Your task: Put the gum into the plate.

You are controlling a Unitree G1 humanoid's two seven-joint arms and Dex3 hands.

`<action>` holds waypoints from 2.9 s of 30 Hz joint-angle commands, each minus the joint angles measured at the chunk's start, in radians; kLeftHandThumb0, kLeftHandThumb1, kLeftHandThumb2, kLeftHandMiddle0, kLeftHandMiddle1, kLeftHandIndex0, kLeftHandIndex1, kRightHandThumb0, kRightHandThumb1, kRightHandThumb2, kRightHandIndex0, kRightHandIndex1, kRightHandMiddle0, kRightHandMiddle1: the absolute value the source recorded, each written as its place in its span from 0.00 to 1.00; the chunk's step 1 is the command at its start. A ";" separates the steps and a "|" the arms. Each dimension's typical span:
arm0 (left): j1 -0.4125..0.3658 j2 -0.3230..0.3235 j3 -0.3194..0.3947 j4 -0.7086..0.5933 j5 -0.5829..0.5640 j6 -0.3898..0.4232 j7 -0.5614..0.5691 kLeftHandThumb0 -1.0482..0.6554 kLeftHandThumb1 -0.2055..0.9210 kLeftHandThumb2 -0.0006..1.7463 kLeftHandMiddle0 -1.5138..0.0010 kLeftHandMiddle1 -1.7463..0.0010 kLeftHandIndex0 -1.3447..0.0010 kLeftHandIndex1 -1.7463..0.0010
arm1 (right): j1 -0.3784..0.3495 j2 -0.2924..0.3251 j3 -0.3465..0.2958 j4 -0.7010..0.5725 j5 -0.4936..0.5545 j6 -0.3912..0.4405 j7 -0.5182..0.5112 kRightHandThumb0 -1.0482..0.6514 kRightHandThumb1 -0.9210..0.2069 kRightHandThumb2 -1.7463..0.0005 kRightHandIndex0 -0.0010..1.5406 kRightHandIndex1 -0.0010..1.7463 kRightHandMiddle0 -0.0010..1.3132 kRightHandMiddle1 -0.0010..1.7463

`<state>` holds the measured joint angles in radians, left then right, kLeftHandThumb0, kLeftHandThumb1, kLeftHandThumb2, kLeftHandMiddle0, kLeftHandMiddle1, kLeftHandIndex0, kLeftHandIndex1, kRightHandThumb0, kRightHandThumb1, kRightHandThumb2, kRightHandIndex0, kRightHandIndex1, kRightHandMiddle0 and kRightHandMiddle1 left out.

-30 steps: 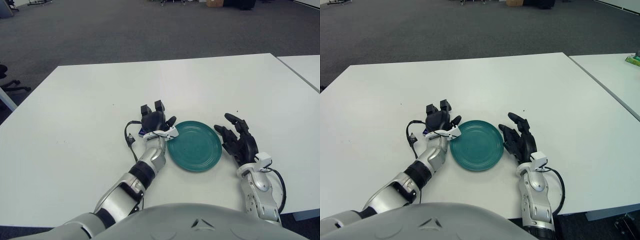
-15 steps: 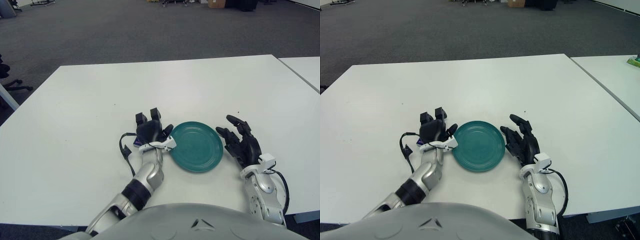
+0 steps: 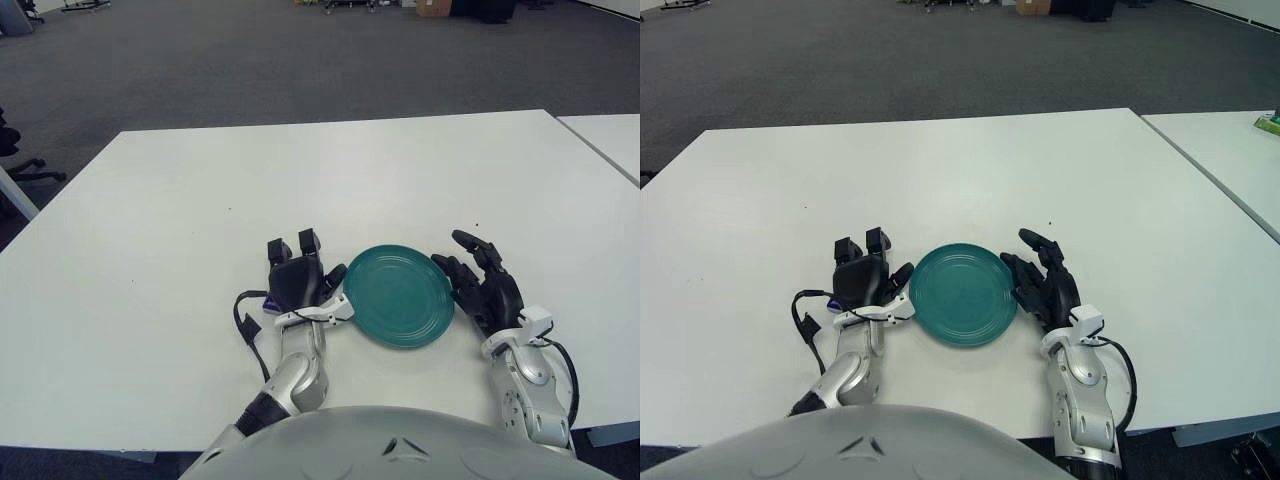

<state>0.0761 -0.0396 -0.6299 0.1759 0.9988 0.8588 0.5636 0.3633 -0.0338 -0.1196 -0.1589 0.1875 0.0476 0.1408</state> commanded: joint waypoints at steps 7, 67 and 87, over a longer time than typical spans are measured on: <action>0.074 0.017 0.029 0.017 0.011 -0.020 0.064 0.00 1.00 0.41 1.00 0.31 1.00 0.03 | 0.028 -0.009 0.004 0.071 0.008 0.083 0.010 0.33 0.00 0.65 0.28 0.32 0.00 0.47; 0.322 0.686 0.360 -0.543 -0.292 -0.908 -0.415 0.00 1.00 0.26 0.90 0.90 1.00 0.44 | 0.028 0.000 0.040 0.086 -0.012 0.087 -0.004 0.31 0.00 0.64 0.34 0.32 0.00 0.49; -0.043 0.819 0.410 -0.281 -0.373 -1.137 -0.786 0.00 1.00 0.26 1.00 1.00 1.00 0.99 | 0.031 0.011 0.054 0.119 -0.014 0.033 0.002 0.31 0.00 0.65 0.36 0.34 0.01 0.50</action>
<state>0.0990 0.7612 -0.2154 -0.1637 0.6209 -0.2396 -0.2036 0.3421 -0.0394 -0.0852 -0.1230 0.1770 0.0193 0.1465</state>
